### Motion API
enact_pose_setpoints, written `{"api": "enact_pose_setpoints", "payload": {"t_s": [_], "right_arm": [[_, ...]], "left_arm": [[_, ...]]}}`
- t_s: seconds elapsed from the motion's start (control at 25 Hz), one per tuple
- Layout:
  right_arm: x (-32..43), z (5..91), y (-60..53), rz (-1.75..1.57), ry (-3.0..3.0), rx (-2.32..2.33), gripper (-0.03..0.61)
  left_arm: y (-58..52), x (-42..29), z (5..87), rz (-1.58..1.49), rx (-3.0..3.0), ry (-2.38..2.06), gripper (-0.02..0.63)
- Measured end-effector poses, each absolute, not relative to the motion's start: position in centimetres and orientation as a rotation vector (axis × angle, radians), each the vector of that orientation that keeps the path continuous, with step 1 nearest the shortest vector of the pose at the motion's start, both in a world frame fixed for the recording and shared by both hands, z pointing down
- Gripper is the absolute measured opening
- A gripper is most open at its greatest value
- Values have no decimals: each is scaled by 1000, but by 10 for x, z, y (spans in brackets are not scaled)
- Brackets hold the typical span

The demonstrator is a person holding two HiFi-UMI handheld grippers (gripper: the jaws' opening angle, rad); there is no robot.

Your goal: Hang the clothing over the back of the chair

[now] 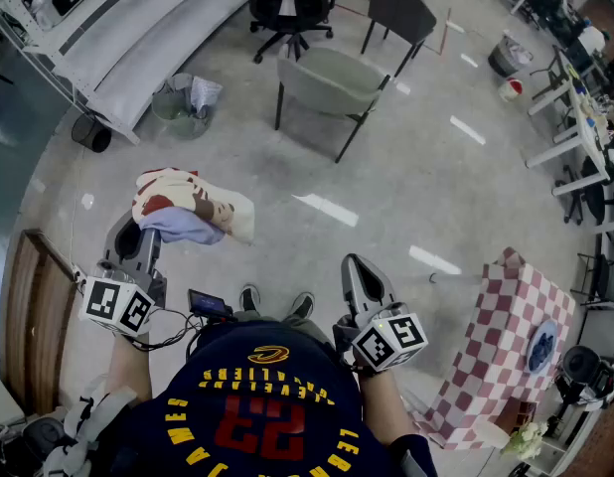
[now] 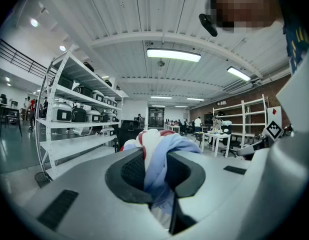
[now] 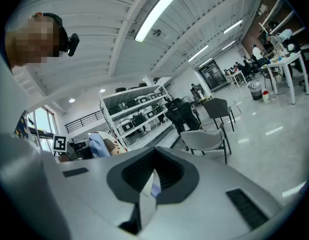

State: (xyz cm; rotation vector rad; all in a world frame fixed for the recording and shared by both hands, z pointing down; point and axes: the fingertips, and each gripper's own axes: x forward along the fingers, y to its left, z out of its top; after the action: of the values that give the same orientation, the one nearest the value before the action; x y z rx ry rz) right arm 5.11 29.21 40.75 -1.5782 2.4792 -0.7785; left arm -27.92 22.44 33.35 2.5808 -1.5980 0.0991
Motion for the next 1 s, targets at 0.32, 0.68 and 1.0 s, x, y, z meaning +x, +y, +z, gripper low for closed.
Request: {"api": "enact_pose_setpoints", "payload": {"t_s": [0.32, 0.68, 1.0], "right_arm": [[74, 404, 300, -760, 2498, -1598, -9], [113, 412, 310, -748, 2567, -1582, -9], [140, 438, 313, -844, 2538, -1591, -9]], "left_arm": [[230, -262, 329, 99, 2568, -1633, 60], [236, -236, 322, 58, 2514, -1724, 60], [235, -219, 334, 122, 2481, -1732, 60]]}}
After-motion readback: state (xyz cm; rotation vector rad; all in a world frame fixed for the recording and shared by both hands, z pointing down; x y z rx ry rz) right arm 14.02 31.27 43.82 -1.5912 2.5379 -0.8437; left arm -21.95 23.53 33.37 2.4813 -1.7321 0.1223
